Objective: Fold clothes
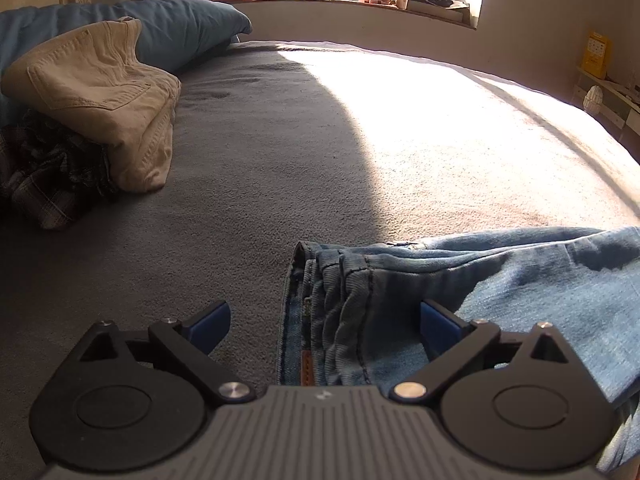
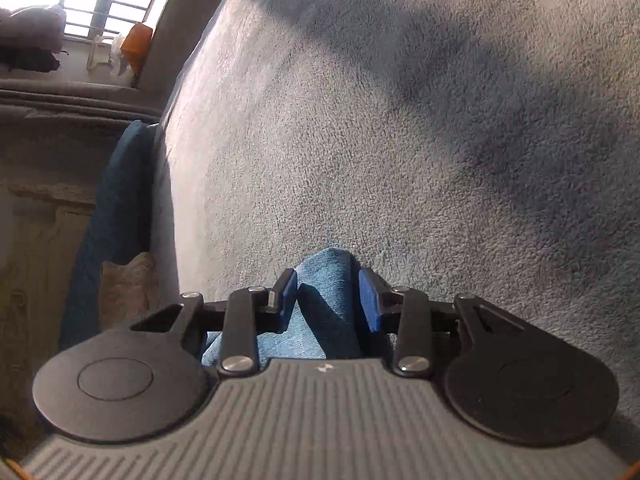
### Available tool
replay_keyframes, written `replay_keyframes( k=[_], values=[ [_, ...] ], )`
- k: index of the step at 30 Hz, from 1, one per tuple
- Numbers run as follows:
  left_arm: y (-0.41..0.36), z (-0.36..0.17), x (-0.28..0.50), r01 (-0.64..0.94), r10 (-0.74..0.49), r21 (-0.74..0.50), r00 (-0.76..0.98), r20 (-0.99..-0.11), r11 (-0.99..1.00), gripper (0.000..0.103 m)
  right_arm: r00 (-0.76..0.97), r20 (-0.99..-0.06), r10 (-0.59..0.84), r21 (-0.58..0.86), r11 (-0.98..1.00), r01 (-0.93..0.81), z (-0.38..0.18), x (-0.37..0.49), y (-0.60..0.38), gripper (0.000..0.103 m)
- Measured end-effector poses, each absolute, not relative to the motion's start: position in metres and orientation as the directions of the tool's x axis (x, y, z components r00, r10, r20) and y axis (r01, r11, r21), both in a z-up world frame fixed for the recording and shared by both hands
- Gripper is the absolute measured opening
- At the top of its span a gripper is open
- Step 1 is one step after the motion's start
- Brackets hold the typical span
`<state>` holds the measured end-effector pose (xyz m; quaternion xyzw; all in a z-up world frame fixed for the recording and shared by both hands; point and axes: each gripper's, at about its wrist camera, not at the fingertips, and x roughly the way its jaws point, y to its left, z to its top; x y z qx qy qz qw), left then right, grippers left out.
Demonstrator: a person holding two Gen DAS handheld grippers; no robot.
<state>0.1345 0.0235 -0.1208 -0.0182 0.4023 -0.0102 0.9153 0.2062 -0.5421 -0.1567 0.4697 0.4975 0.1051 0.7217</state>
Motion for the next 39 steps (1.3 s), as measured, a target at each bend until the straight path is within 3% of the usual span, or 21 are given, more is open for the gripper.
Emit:
replay_keyframes(
  k=[1,4,6,9,10,12,15,18,20,22,30,31,32,34,37,39],
  values=[
    [0.024,-0.121,0.134,0.001,-0.036,-0.048,0.675,-0.737,0.999,0.102,0.469,-0.606,0.643,0.794,0.523,0.309,-0.161,0.206,-0.54,0.032],
    [0.026,-0.122,0.137,-0.006,-0.041,-0.061,0.667,-0.744,0.998,0.102,0.487,-0.641,0.594,0.752,0.615,0.239,-0.153,0.203,-0.524,0.015],
    [0.026,-0.121,0.137,-0.009,-0.039,-0.06,0.664,-0.747,0.998,0.102,0.577,-0.644,0.502,0.647,0.76,0.06,-0.123,0.188,-0.499,0.012],
    [0.026,-0.121,0.138,-0.014,-0.036,-0.061,0.662,-0.749,0.998,0.102,0.735,-0.488,0.471,0.454,0.856,-0.247,-0.08,0.148,-0.461,0.011],
    [0.026,-0.121,0.138,-0.015,-0.036,-0.061,0.662,-0.749,0.998,0.102,0.76,-0.475,0.443,0.387,0.881,-0.272,-0.076,0.14,-0.453,0.011],
    [0.026,-0.122,0.138,-0.016,-0.038,-0.064,0.662,-0.749,0.998,0.102,0.768,-0.514,0.382,0.355,0.91,-0.215,-0.089,0.146,-0.455,0.012],
    [0.026,-0.122,0.139,-0.014,-0.042,-0.069,0.659,-0.751,0.998,0.102,0.726,-0.632,0.272,0.43,0.902,0.037,-0.133,0.175,-0.489,0.025],
    [0.027,-0.122,0.139,-0.013,-0.045,-0.07,0.659,-0.75,0.997,0.102,0.79,-0.539,0.293,0.707,0.666,0.236,-0.148,0.165,-0.537,0.031],
    [0.028,-0.123,0.14,-0.016,-0.048,-0.078,0.659,-0.751,0.997,0.102,0.791,-0.516,0.329,0.763,0.596,0.25,-0.152,0.149,-0.549,0.031],
    [0.029,-0.123,0.14,-0.017,-0.053,-0.085,0.657,-0.752,0.996,0.102,0.739,-0.558,0.377,0.768,0.573,0.287,-0.16,0.135,-0.553,0.031],
    [0.029,-0.125,0.141,-0.017,-0.061,-0.096,0.659,-0.75,0.995,0.103,0.652,-0.51,0.561,0.852,0.432,0.294,-0.177,0.072,-0.528,0.031],
    [0.029,-0.125,0.141,-0.017,-0.06,-0.094,0.659,-0.75,0.995,0.103,0.647,-0.509,0.568,0.853,0.429,0.295,-0.177,0.067,-0.524,0.029],
    [0.028,-0.125,0.141,-0.016,-0.059,-0.092,0.659,-0.75,0.996,0.103,0.641,-0.513,0.571,0.85,0.44,0.289,-0.174,0.063,-0.52,0.019],
    [0.028,-0.125,0.141,-0.015,-0.057,-0.089,0.66,-0.749,0.996,0.103,0.631,-0.546,0.551,0.808,0.545,0.224,-0.151,0.064,-0.511,0.01],
    [0.027,-0.125,0.141,-0.017,-0.054,-0.086,0.661,-0.748,0.996,0.103,0.64,-0.584,0.499,0.686,0.725,0.062,-0.106,0.069,-0.492,0.008],
    [0.026,-0.125,0.141,-0.018,-0.051,-0.084,0.661,-0.748,0.996,0.103,0.615,-0.659,0.434,0.556,0.831,0.009,-0.097,0.079,-0.478,0.008]
  ],
)
